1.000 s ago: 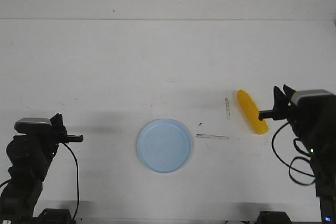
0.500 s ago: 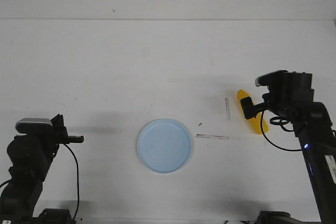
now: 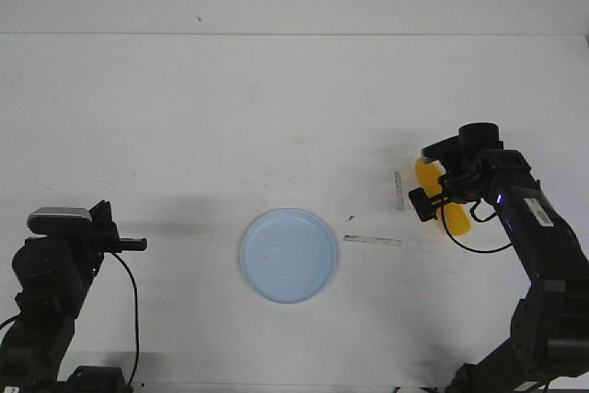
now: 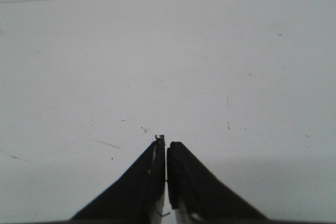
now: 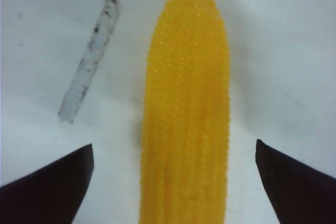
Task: Place corn on plate with both arms
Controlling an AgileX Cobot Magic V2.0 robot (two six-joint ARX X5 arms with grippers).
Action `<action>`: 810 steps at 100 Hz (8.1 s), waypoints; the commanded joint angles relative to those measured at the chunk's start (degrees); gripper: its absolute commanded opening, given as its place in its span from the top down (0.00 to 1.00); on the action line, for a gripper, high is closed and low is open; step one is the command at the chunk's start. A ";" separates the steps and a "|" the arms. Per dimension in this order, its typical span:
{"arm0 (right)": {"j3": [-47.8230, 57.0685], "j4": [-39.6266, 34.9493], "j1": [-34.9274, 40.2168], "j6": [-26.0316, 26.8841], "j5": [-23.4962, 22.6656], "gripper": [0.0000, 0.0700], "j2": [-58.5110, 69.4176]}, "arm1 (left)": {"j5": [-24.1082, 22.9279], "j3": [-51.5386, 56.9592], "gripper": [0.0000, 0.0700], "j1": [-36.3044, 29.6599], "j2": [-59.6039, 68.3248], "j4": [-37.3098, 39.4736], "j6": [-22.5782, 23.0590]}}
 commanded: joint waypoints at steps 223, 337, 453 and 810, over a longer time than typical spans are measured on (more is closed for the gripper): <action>1.77 5.79 48.48 40.28 -0.44 0.81 -0.09 | -0.13 0.55 1.00 -0.17 1.38 0.52 -0.44; 4.42 10.54 47.19 34.62 -0.42 0.15 -3.91 | -0.13 0.55 1.00 -0.15 1.31 0.50 -0.44; -14.49 17.14 3.26 22.03 8.85 0.99 -19.58 | -0.13 0.55 1.00 -1.64 1.25 0.48 -0.44; -38.84 22.69 3.04 20.76 8.96 0.99 -82.62 | 0.98 -39.69 1.00 0.17 -33.88 18.51 -5.33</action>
